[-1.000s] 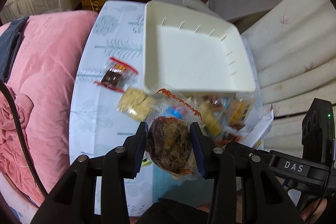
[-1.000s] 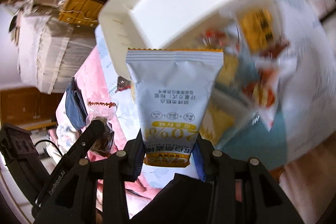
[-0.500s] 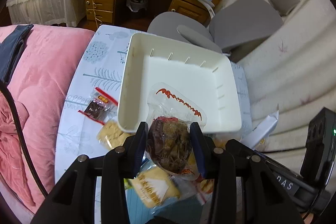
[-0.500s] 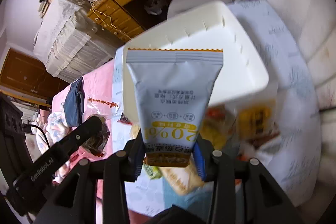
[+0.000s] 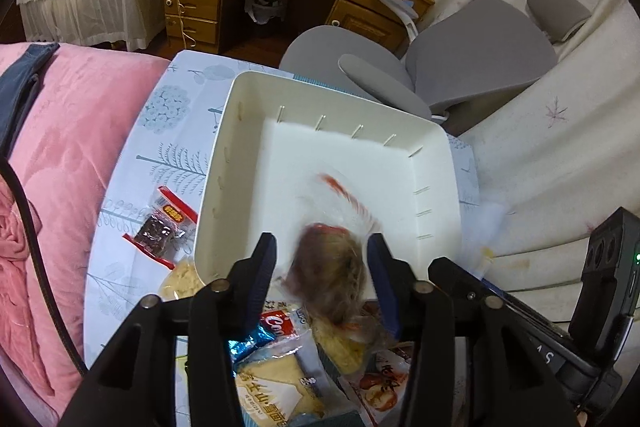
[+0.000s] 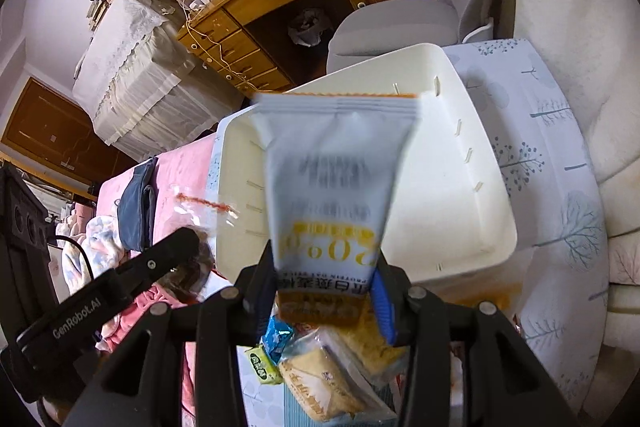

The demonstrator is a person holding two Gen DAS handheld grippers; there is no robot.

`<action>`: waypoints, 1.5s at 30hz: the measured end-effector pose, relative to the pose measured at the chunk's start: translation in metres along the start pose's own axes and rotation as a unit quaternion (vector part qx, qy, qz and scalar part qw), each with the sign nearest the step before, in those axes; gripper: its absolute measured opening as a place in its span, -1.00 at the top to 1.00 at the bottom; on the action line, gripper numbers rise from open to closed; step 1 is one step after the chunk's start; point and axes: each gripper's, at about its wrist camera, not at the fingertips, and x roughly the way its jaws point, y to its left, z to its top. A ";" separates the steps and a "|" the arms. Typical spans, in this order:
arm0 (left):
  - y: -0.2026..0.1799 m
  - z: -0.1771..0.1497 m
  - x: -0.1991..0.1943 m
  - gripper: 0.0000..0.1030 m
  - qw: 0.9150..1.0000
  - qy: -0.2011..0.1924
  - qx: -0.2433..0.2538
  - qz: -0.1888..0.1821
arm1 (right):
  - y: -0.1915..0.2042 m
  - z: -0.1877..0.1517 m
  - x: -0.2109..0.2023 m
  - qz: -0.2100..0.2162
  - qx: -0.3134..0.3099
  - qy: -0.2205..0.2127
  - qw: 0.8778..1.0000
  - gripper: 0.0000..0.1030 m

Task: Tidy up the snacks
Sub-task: 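Carry both bars over the white tray and open both tools to drop them, then withdraw both tools from the tray back toward the remaining snacks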

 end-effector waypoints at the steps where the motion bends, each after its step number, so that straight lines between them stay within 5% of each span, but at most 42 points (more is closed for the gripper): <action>1: -0.002 0.000 0.000 -0.08 1.000 0.001 0.006 0.005 | -0.001 0.001 0.001 0.000 -0.001 0.004 1.000 0.09; 6: -0.004 0.001 -0.002 -0.26 1.000 0.003 0.015 0.023 | -0.009 0.001 0.002 -0.003 0.023 0.003 1.000 -0.35; 20: 0.026 -0.031 -0.047 -0.35 1.000 -0.003 0.021 -0.001 | 0.001 -0.039 -0.029 -0.020 0.060 -0.026 0.998 -0.37; 33: 0.067 -0.099 -0.098 -0.38 0.999 0.009 0.048 -0.018 | 0.040 -0.129 -0.063 -0.032 0.062 -0.053 0.996 -0.37; 45: 0.087 -0.159 -0.111 -0.38 0.996 0.027 0.084 -0.023 | 0.036 -0.214 -0.065 -0.047 0.091 -0.066 0.993 -0.37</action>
